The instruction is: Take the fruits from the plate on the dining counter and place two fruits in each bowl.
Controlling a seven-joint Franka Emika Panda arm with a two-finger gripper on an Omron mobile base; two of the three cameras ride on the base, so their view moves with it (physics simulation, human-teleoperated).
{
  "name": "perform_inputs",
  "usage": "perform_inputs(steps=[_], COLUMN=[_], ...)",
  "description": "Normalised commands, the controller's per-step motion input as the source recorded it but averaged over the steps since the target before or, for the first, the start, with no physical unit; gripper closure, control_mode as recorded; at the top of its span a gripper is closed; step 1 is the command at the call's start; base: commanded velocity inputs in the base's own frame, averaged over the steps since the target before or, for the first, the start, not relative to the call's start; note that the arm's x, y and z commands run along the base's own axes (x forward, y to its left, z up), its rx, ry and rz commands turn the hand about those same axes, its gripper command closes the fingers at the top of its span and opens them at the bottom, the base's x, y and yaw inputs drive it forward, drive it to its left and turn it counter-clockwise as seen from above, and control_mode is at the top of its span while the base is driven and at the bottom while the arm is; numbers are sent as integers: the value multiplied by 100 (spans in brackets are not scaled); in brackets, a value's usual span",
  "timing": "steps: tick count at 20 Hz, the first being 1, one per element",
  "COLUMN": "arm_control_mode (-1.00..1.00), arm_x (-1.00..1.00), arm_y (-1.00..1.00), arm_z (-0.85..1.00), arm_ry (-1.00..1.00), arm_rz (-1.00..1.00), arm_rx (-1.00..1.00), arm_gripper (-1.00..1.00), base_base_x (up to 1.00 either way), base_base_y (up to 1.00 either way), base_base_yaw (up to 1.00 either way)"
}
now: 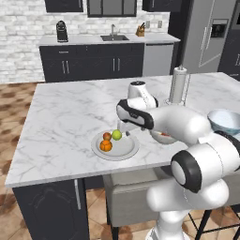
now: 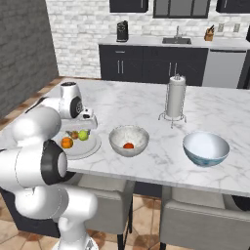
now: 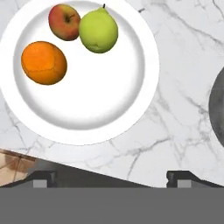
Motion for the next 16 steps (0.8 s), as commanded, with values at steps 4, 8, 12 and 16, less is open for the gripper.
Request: perform_inputs(steps=[4, 8, 12, 16], arm_control_mode=[-100, -100, -100, -100], arm_x=[0, 0, 0, 15], arm_y=[77, 65, 60, 23], arm_z=[-19, -31, -43, -25], arm_ry=[11, 7, -1, -5], arm_rz=[0, 0, 0, -3], arm_rx=[6, 9, 2, 0], arm_gripper=[-100, -100, -100, -100], base_base_x=[0, 0, 0, 0], base_base_y=[0, 0, 0, 0], base_base_yaw=[0, 0, 0, 0])
